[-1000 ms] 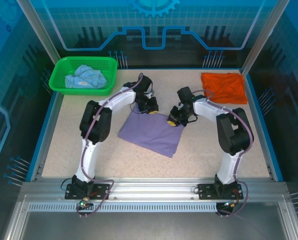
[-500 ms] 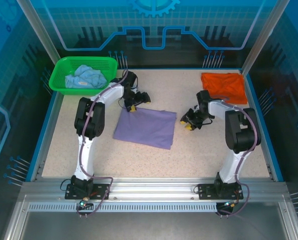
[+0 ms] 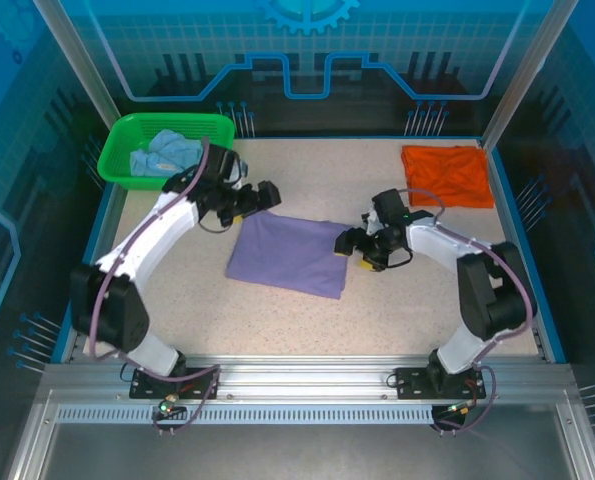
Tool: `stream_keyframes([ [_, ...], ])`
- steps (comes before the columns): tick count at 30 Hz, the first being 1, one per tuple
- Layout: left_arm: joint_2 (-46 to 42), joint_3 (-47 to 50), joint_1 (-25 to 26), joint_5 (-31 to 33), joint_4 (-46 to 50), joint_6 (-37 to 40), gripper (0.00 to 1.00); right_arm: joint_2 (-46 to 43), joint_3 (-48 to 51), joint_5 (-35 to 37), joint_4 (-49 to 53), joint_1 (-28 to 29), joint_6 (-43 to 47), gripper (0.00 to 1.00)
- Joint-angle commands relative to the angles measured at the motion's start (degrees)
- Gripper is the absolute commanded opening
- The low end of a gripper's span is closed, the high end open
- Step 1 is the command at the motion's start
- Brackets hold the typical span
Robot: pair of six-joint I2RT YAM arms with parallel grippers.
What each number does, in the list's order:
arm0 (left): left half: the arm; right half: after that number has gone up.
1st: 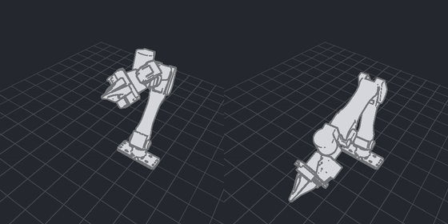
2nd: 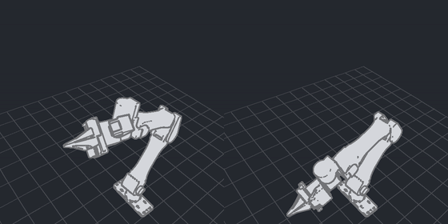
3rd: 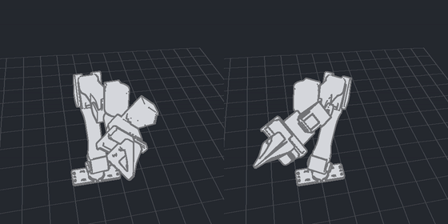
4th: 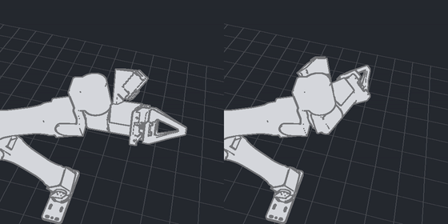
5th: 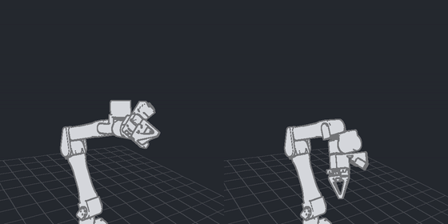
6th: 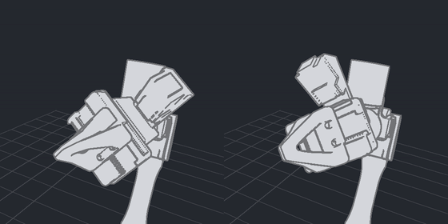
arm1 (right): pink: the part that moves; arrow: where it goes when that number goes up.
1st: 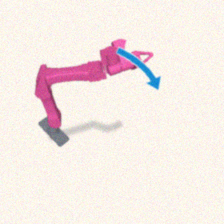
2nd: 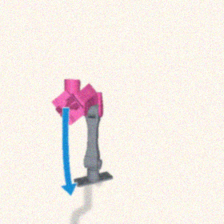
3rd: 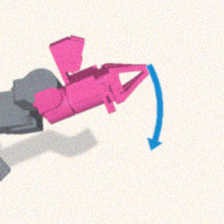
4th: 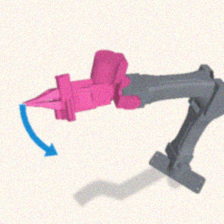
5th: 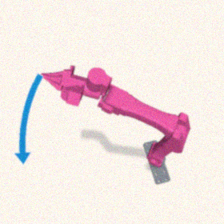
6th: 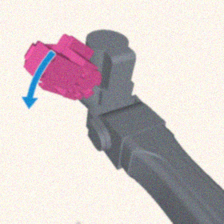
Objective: Fold and stack the t-shirts
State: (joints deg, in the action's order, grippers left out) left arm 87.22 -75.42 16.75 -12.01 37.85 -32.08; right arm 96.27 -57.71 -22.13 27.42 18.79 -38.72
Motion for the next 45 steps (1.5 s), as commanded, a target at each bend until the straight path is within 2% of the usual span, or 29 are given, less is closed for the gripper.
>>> stream_keyframes([
  [1, -6.6, 9.2, 1.0, 5.1, -3.2, -5.2, 0.99, 4.3, -4.9, 5.1, 2.9, 1.5, 3.5, 0.79],
  [5, -14.4, 15.4, 1.7, 7.2, -1.5, -6.5, 0.99, 9.9, -9.8, 6.5, 4.0, 3.8, 4.0, 0.76],
  [8, -18.8, 17.4, 1.8, 7.3, 1.5, -5.9, 0.99, 13.6, -14.4, 10.3, 8.1, 6.8, 3.0, 0.74],
  [15, -26.0, 23.8, 4.5, 4.6, 3.3, -8.3, 0.99, 20.5, -16.7, 16.7, 10.2, 13.6, -5.1, 0.65],
  [18, -28.7, 26.5, 5.9, 4.1, 3.4, -8.0, 0.99, 21.1, -14.8, 17.3, 7.1, 15.3, -7.0, 0.50],
  [22, -31.9, 30.3, 6.5, 3.7, 6.9, -5.5, 0.99, 19.8, -12.5, 19.0, 3.4, 16.2, -8.2, 0.24],
  [25, -34.7, 32.3, 7.1, 2.8, 8.8, -6.2, 0.99, 18.4, -14.9, 21.7, 6.4, 15.8, -7.6, 0.11],
  [27, -36.4, 33.0, 7.3, 2.5, 8.6, -5.2, 0.99, 18.8, -19.8, 25.8, 11.8, 14.6, -5.1, 0.01],
  [32, -35.1, 29.8, 7.6, 5.0, 10.6, -1.7, 0.99, 24.0, -35.6, 33.1, 24.5, 9.2, 1.8, 0.00],
  [39, -32.7, 29.0, 8.1, 6.8, 10.5, -1.0, 0.99, 29.1, -52.6, 42.7, 31.9, 1.7, 11.1, 0.00],
  [45, -29.5, 27.1, 7.1, 9.2, 12.7, 0.3, 0.99, 35.9, -71.9, 49.3, 40.3, -1.5, 22.3, 0.00],
])
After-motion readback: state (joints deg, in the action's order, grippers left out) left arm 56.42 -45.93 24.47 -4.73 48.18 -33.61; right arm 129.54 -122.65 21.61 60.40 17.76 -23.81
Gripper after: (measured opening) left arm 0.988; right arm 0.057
